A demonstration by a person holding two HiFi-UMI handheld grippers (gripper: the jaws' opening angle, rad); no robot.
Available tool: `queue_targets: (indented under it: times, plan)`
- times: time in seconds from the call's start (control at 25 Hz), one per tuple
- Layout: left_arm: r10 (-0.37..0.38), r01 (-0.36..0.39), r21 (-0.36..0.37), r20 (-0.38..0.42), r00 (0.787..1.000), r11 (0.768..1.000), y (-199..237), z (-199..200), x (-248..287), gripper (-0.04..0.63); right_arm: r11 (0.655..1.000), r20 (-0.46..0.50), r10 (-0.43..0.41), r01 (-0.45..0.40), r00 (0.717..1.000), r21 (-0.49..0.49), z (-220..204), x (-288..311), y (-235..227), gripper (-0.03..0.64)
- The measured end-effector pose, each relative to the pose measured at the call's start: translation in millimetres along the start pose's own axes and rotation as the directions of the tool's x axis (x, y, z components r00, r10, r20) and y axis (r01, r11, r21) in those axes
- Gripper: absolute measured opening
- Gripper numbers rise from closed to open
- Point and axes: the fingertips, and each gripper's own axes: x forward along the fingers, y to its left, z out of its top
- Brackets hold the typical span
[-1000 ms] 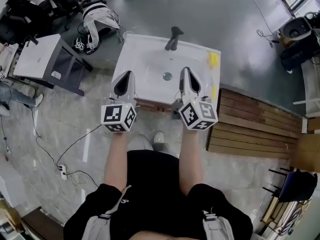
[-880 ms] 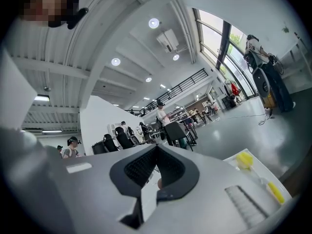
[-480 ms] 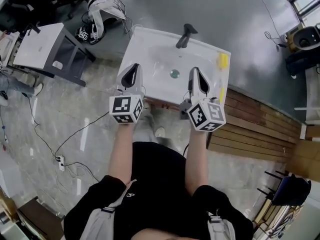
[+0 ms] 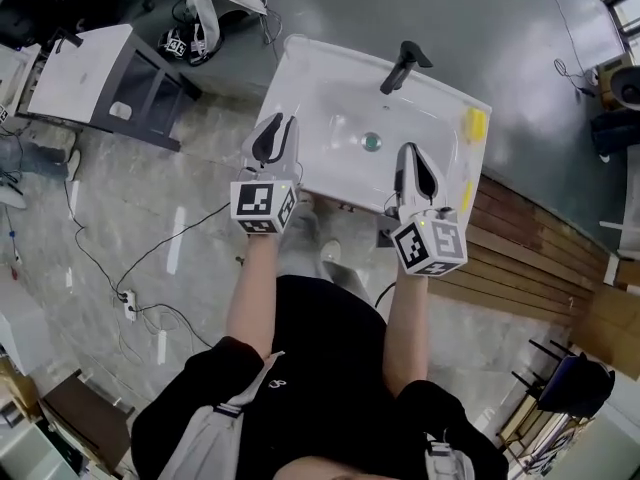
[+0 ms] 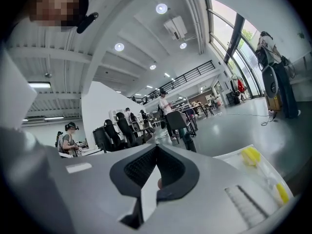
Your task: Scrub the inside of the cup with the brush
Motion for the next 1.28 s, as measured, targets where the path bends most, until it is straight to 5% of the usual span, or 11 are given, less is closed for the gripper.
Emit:
queue_targets:
  times: [0.36, 1.28]
  plan:
    - [-0.087, 0.087, 0.005, 0.007, 0.996, 0.996, 13, -27, 31, 0.167, 1.000, -0.064, -0.025, 0.024, 0.998, -0.012, -15, 28, -12, 0.000]
    - [-0.119, 0.119, 0.011, -0.054, 0.991, 0.993, 62, -71, 126, 0.276, 0.995, -0.182, -0.096, 0.090, 0.979, -0.042, -43, 89, -33, 0.000]
